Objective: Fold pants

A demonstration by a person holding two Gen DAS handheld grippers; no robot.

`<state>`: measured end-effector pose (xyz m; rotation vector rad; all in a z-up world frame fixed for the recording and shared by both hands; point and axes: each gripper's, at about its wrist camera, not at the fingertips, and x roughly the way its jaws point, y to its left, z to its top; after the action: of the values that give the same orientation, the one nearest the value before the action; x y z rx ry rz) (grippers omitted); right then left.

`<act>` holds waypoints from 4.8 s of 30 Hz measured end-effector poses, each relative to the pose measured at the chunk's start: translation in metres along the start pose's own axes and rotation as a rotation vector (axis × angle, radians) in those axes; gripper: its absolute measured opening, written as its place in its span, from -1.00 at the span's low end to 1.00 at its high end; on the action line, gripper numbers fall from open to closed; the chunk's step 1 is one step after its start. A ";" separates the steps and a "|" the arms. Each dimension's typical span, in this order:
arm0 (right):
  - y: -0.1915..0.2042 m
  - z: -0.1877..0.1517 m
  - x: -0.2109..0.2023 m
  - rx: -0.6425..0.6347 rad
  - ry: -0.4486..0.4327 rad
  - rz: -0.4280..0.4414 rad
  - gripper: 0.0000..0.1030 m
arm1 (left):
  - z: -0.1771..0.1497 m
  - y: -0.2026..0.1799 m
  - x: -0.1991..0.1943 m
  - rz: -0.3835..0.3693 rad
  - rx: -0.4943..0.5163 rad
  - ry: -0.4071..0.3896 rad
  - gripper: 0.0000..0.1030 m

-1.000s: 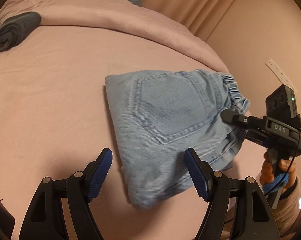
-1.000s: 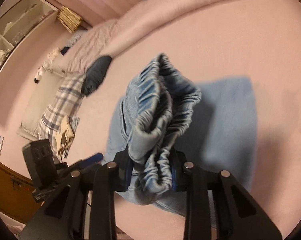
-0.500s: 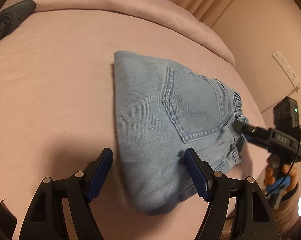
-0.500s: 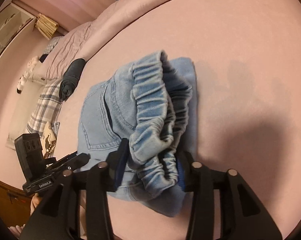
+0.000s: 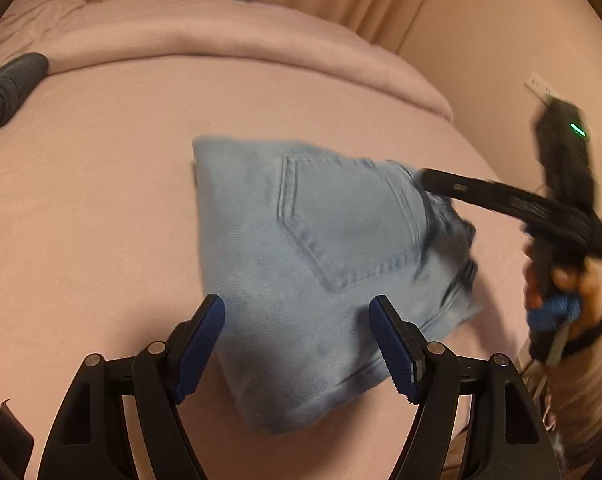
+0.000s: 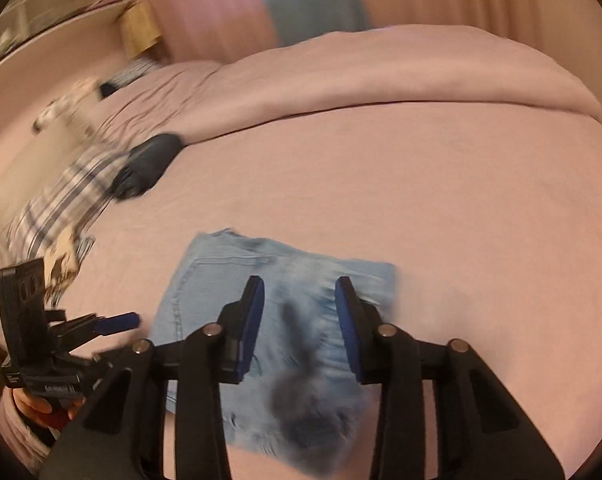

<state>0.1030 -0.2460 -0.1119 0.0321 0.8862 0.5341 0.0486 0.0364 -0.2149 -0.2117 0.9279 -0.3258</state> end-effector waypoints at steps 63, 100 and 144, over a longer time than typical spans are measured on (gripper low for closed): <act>-0.038 -0.048 0.004 0.272 0.234 0.204 0.54 | 0.018 0.034 0.005 0.010 -0.144 0.062 0.56; 0.032 -0.027 -0.015 -0.052 0.067 0.063 -0.44 | 0.068 0.007 0.042 0.082 0.014 0.081 0.57; -0.107 -0.050 -0.005 0.449 0.098 0.240 0.52 | 0.016 0.075 0.007 -0.117 -0.378 0.094 0.66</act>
<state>0.1097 -0.3511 -0.1663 0.5297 1.0922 0.5537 0.0789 0.1044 -0.2348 -0.6034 1.0683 -0.2672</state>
